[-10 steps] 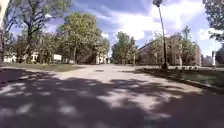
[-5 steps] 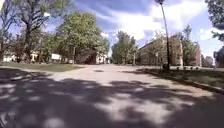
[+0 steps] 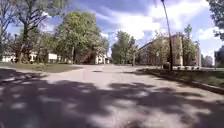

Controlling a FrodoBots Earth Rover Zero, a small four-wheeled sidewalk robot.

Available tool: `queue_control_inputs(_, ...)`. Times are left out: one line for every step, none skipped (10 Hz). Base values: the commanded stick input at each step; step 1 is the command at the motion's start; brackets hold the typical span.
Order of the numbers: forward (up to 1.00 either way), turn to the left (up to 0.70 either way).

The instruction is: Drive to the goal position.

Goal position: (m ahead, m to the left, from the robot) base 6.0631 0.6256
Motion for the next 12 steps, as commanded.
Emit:
queue_control_inputs(0.7, 0.06)
queue_control_inputs(0.7, 0.06)
queue_control_inputs(0.7, 0.06)
queue_control_inputs(0.7, 0.06)
queue_control_inputs(0.7, 0.06)
queue_control_inputs(0.7, 0.06)
queue_control_inputs(0.7, 0.06)
queue_control_inputs(0.7, 0.06)
queue_control_inputs(0.7, 0.06)
queue_control_inputs(0.7, 0.06)
queue_control_inputs(0.7, 0.06)
queue_control_inputs(0.7, 0.06)
